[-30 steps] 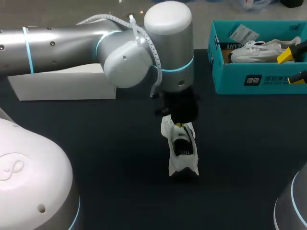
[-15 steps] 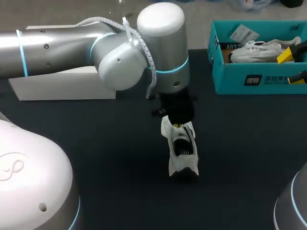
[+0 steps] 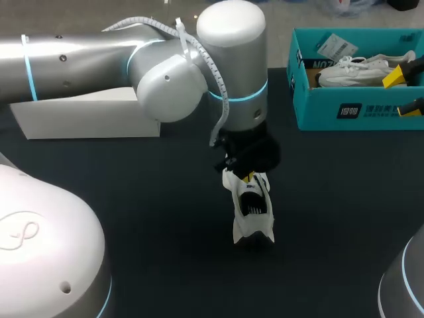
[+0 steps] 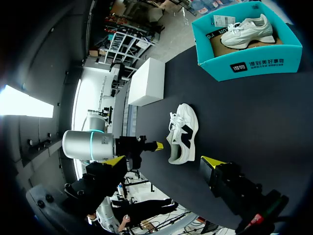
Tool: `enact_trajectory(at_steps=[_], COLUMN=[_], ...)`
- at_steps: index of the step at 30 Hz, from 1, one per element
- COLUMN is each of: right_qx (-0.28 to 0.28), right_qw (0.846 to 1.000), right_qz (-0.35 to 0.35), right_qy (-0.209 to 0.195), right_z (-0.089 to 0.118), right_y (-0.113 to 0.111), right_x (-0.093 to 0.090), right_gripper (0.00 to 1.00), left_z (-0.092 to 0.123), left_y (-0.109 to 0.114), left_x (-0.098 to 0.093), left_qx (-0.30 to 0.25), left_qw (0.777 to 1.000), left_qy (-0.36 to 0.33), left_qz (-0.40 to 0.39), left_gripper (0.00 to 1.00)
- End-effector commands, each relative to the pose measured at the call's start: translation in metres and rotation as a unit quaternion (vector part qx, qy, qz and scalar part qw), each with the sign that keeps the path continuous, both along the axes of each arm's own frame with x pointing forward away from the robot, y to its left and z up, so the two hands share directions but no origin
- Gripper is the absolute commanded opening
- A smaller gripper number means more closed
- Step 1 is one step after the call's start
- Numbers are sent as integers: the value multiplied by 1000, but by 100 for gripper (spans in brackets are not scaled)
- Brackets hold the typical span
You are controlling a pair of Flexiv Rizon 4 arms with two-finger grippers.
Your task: Take the shoe out of the shoebox, open the shoe tongue, remove and reinsert the insole, then place the shoe into the shoebox
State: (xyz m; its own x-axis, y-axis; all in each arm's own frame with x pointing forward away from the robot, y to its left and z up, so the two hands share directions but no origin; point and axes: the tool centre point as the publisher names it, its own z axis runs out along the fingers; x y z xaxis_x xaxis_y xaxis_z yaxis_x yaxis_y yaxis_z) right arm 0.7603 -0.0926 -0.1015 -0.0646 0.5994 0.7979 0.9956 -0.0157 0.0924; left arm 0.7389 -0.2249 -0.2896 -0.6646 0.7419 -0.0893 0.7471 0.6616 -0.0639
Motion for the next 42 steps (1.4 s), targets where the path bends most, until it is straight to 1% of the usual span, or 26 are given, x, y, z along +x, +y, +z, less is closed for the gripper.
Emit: enact_trajectory(at_steps=[1, 5, 6, 7, 8, 9, 10, 11, 12, 14, 16, 17, 19, 20, 24, 27, 28, 30, 31, 35, 38, 39, 42], right_qx=[-2, -2, -2, -2, -2, -2, -2, -2, -2, -2, -2, -2, -2, -2, -2, -2, -2, -2, -2, -2, -2, -2, -2], right_qw=[1000, 1000, 1000, 1000, 1000, 1000, 1000, 1000, 1000, 1000, 1000, 1000, 1000, 1000, 1000, 1000, 1000, 1000, 1000, 1000, 1000, 1000, 1000], right_qz=[-1, -1, -1, -1, -1, -1, -1, -1, -1, -1, -1, -1, -1, -1, -1, -1, -1, -1, -1, -1, -1, -1, -1], right_qy=[1, 1, 1, 1, 1, 1, 1, 1, 1, 1, 1, 1, 1, 1, 1, 1, 1, 1, 1, 1, 1, 1, 1], right_z=[0, 0, 0, 0, 0, 0, 0, 0, 0, 0, 0, 0, 0, 0, 0, 0, 0, 0, 0, 0, 0, 0, 0], right_y=[1, 1, 1, 1, 1, 1, 1, 1, 1, 1, 1, 1, 1, 1, 1, 1, 1, 1, 1, 1, 1, 1, 1], right_x=[0, 0, 0, 0, 0, 0, 0, 0, 0, 0, 0, 0, 0, 0, 0, 0, 0, 0, 0, 0, 0, 0, 0], right_gripper=[100, 100, 100, 100, 100, 100, 100, 100, 100, 100, 100, 100, 100, 100, 100, 100, 100, 100, 100, 100, 100, 100, 100], left_z=[2, 2, 5, 6, 5, 4, 2, -1, -2, -5, -6, -6, -2, 0, 1, 2, 2, 0, -1, -13, -20, -22, -30], left_y=[-8, -8, -11, -13, -14, -15, -16, -17, -16, -16, -16, -16, -13, -11, -10, -11, -11, -14, -15, -20, -20, -20, -22], left_x=[3, 3, 0, -2, -4, -8, -11, -14, -18, -25, -32, -35, -41, -45, -58, -66, -69, -74, -75, -81, -83, -83, -85], left_qx=[29, 29, -10, -24, -43, -57, -49, -58, -79, -71, -62, -54, -57, -50, -30, -21, -20, -18, -20, -21, -21, -11, -6], left_qw=[997, 997, 995, 988, 983, 976, 969, 965, 958, 948, 943, 940, 937, 934, 939, 938, 936, 939, 938, 942, 940, 937, 934], left_qy=[20, 20, 7, -21, -28, -39, -52, -44, -36, -40, -39, -43, -28, -25, -11, -9, -6, -5, -2, 3, -6, -13, -15], left_qz=[73, 73, 100, 150, 178, 207, 235, 252, 272, 306, 323, 335, 344, 352, 344, 347, 351, 344, 345, 334, 342, 349, 356], left_gripper=[0, 0, 0, 0, 0, 0, 0, 0, 0, 0, 0, 0, 0, 0, 0, 0, 15, 55, 100, 100, 100, 100, 100])
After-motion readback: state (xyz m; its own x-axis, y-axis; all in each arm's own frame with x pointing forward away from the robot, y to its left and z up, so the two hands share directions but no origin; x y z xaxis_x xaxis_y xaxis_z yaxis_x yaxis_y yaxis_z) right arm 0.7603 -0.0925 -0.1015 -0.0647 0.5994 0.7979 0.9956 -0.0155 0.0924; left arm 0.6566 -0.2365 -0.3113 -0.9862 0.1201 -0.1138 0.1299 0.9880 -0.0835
